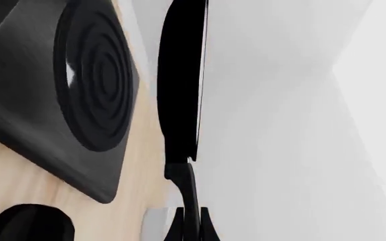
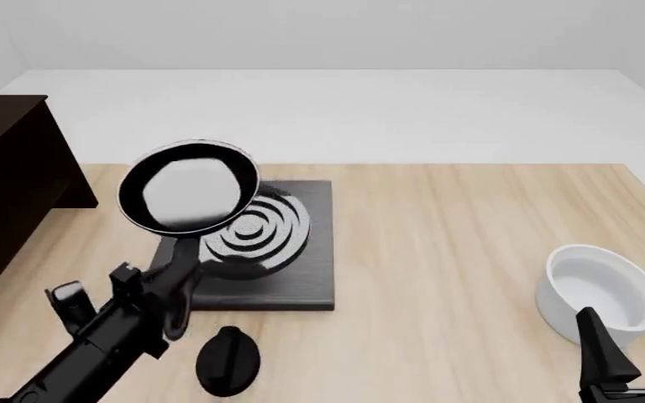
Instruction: Put the frying pan under the cabinet shelf.
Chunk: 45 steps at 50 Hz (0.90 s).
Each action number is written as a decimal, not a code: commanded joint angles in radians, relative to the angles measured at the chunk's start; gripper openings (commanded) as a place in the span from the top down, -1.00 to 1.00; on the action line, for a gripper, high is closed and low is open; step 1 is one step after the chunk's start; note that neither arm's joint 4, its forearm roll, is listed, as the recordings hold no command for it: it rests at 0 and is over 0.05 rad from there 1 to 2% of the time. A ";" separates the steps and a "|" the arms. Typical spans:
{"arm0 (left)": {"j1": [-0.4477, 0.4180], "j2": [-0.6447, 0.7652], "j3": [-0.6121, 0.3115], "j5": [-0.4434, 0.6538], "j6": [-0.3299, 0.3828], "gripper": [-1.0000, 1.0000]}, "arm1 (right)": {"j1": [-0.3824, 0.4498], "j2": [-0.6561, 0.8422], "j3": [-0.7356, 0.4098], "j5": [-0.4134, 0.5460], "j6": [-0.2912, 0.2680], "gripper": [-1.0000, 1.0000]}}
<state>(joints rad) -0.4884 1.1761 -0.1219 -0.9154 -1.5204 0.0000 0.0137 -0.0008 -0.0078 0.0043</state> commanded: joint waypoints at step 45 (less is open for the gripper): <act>0.278 0.081 0.122 -0.305 -0.349 1.00 | 0.000 0.000 0.000 0.000 0.000 -1.00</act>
<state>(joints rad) -0.2450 1.2552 0.0000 -1.1989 -1.8305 0.0001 0.0139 -0.0008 -0.0079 0.0044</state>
